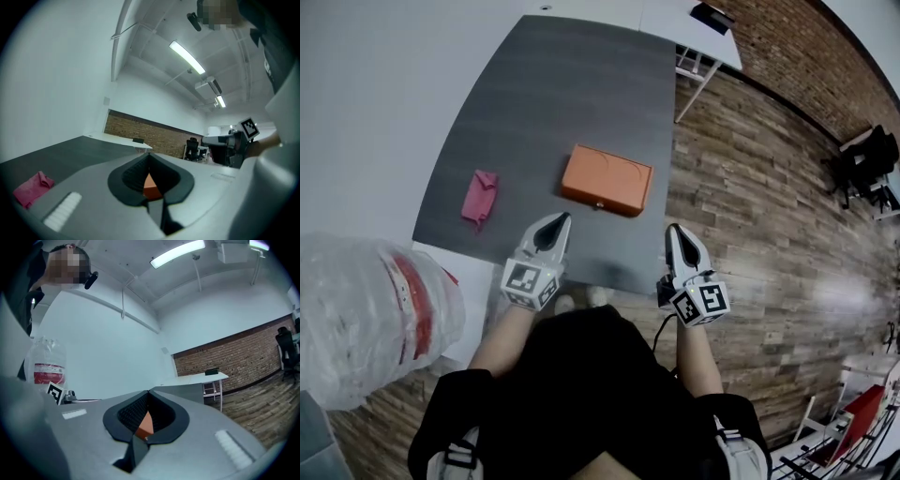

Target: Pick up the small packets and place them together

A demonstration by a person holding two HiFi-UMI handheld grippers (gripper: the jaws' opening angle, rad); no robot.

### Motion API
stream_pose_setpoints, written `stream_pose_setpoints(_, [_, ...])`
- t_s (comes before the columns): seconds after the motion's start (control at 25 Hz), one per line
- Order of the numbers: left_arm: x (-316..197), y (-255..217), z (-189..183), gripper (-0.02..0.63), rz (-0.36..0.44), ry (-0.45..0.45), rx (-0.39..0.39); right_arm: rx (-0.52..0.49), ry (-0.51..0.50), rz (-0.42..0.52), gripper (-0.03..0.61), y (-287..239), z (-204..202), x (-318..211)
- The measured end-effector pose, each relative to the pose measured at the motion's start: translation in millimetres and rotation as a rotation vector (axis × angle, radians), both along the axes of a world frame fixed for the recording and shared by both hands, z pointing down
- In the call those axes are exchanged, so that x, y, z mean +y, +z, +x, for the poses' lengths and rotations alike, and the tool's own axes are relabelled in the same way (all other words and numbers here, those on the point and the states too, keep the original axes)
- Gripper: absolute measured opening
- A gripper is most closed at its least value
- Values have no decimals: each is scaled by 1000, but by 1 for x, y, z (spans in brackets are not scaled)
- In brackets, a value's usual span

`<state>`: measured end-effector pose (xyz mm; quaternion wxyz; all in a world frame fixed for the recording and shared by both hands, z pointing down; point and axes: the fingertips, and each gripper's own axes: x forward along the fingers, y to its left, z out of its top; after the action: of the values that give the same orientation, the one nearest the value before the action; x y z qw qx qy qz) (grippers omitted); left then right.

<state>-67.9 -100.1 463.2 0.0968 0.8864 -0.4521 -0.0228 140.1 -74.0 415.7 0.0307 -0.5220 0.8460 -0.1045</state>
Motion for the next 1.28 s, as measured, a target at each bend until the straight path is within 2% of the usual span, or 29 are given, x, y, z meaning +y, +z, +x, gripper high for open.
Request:
stream_pose_setpoints(0.28, [-18,24,17,0,-45,11,-47,9,-16,-28,3,13,16,-30])
stream_pose_setpoints(0.6, [-31,54,29,0,-119,29,-104,30,-34,-84,2,38,15,-44])
stream_pose_setpoints(0.84, [-40,102,46,0,-256,32,-202,46,-28,-126,2,55,16,-46])
stream_pose_setpoints(1.0, [-49,139,58,11,-379,19,-280,62,-16,-148,2,62,22,-40])
stream_pose_setpoints(1.16, [-58,171,69,100,-490,28,-338,67,13,-173,2,68,35,-33])
stream_pose_setpoints(1.28, [-62,195,72,131,-573,6,-370,75,42,-184,2,69,48,-27])
